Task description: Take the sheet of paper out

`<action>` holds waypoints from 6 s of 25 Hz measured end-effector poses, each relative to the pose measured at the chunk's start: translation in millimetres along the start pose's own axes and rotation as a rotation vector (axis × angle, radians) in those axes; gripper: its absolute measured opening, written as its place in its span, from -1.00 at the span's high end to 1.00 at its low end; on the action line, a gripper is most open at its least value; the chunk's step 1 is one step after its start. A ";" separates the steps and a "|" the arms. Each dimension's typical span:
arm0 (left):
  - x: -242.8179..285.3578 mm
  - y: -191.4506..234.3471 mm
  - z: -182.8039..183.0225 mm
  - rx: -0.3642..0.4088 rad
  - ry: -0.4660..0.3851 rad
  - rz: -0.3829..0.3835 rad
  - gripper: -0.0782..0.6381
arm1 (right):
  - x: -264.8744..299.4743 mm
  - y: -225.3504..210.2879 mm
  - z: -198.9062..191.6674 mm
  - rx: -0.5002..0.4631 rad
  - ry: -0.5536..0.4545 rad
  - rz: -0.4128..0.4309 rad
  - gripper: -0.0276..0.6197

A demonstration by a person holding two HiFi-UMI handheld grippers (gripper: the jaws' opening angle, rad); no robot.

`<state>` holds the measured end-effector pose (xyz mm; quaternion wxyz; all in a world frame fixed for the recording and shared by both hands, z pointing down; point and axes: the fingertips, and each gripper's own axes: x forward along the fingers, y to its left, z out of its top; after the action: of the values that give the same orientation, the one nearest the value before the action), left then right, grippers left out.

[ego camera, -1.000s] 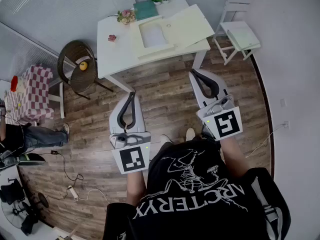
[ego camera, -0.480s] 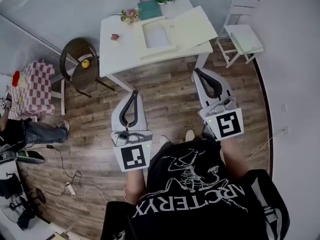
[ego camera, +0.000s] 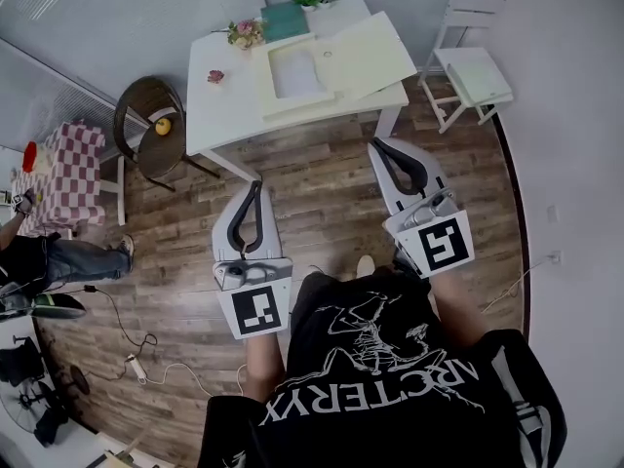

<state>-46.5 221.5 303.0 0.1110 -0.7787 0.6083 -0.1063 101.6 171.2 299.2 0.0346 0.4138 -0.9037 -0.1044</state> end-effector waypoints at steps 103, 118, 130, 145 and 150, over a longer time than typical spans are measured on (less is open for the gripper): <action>260.5 185.3 -100.1 0.002 0.287 0.213 0.75 | 418.3 -66.9 -486.9 1.611 0.911 0.393 0.74; 305.2 172.7 -88.1 -0.011 0.156 0.051 0.75 | 378.3 -115.9 -424.1 1.272 0.802 0.372 0.87; 343.1 167.9 -75.2 -0.056 0.061 -0.032 0.75 | 332.3 -186.3 -275.9 0.741 0.469 0.236 0.87; 360.9 149.9 -60.2 -0.043 0.040 -0.068 0.75 | 327.0 -212.8 -115.9 0.253 0.149 0.101 0.87; 364.8 150.1 -57.4 -0.042 0.033 -0.062 0.75 | 328.4 -207.6 -89.1 0.127 0.081 0.049 0.88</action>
<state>-115.9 -170.5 323.4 0.0811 -0.7975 0.5878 -0.1097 53.5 -223.1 333.2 0.0472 0.3968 -0.9162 -0.0295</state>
